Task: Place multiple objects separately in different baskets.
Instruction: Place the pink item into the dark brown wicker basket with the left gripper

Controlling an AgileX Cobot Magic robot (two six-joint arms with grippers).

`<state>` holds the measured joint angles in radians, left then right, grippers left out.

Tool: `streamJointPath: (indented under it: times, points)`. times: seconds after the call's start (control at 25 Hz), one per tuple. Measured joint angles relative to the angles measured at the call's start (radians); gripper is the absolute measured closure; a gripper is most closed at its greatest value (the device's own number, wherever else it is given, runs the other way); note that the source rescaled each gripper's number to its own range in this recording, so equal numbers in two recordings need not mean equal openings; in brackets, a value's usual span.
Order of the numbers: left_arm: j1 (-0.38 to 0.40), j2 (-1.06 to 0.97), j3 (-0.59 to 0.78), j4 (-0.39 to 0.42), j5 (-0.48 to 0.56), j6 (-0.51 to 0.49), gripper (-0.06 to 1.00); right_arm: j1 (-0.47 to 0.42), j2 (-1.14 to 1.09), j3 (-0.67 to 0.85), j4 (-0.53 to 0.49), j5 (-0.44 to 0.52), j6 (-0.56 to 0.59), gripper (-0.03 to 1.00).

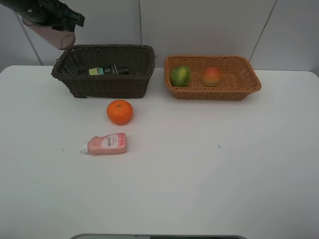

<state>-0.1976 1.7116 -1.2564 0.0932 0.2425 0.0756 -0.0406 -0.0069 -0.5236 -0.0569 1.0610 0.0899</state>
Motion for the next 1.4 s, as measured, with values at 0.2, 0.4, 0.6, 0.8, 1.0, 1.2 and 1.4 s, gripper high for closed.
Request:
streamJointPath:
  times: [0.2, 0.4, 0.6, 0.8, 1.0, 1.2, 1.4]
  points:
    - [0.000, 0.102, -0.022, -0.001, -0.165, 0.000, 0.94, 0.000, 0.000, 0.000, 0.000, 0.000, 0.000, 0.49]
    - [0.000, 0.201, -0.021, -0.001, -0.322, 0.000, 0.94, 0.000, 0.000, 0.000, 0.000, 0.000, 0.000, 0.49]
    - [0.000, 0.282, -0.021, -0.001, -0.380, 0.000, 0.94, 0.000, 0.000, 0.000, 0.000, 0.000, 0.000, 0.49]
    - [0.000, 0.336, -0.021, -0.001, -0.394, 0.000, 0.94, 0.000, 0.000, 0.000, 0.000, 0.000, 0.000, 0.49]
    - [0.000, 0.350, -0.021, -0.001, -0.393, 0.000, 0.94, 0.000, 0.000, 0.000, 0.000, 0.000, 0.000, 0.49]
    - [0.000, 0.350, -0.021, -0.001, -0.385, 0.000, 0.94, 0.000, 0.000, 0.000, 0.000, 0.000, 0.000, 0.49]
    - [0.000, 0.350, -0.021, -0.001, -0.375, 0.000, 0.51, 0.000, 0.000, 0.000, 0.000, 0.000, 0.000, 0.49]
